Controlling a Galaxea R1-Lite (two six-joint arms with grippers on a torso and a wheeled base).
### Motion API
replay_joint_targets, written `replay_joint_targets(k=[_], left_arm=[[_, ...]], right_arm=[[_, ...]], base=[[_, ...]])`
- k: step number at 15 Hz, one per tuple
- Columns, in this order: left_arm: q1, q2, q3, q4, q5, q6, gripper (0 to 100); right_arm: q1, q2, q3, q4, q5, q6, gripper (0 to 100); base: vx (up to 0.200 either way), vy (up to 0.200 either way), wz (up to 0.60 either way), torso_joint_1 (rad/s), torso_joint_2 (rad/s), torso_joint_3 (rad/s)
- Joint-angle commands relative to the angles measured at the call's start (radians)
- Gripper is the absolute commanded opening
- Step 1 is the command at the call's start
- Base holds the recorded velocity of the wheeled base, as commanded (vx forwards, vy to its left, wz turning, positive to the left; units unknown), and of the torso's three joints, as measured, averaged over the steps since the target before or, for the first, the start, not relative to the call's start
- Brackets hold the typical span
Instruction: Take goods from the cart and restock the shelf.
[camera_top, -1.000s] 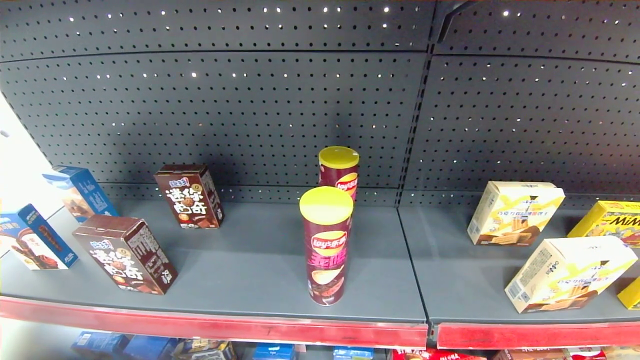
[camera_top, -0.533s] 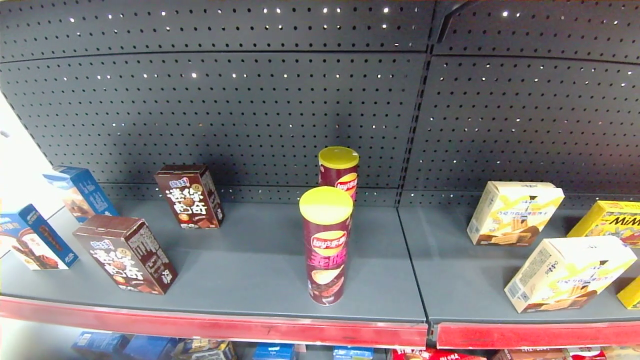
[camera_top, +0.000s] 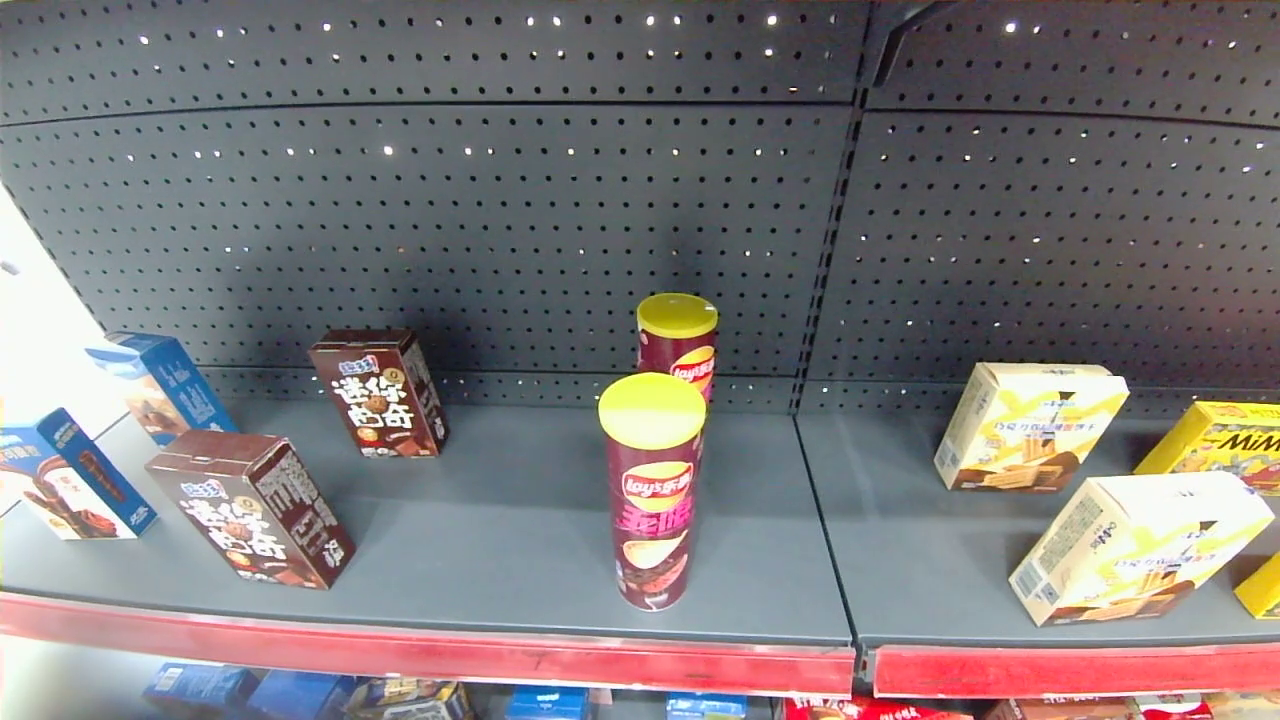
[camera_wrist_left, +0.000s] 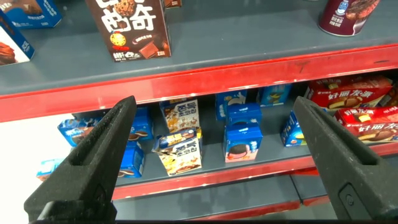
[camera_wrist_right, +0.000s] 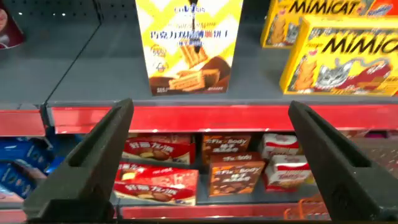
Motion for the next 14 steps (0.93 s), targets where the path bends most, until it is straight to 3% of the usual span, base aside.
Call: replay_joint_targets(k=[1, 14], left_arm=[[0.000, 0.002, -0.001, 0.000, 0.000, 0.000, 100], [0.000, 0.002, 0.001, 0.000, 0.000, 0.000, 100]], right_arm=[[0.009, -0.044, 0.007, 0.056, 0.060, 0.011, 100], [0.009, -0.044, 0.007, 0.056, 0.075, 0.011, 100]], base=[[0.000, 0.000, 0.00, 0.000, 0.00, 0.000], [0.000, 0.000, 0.00, 0.000, 0.00, 0.000]])
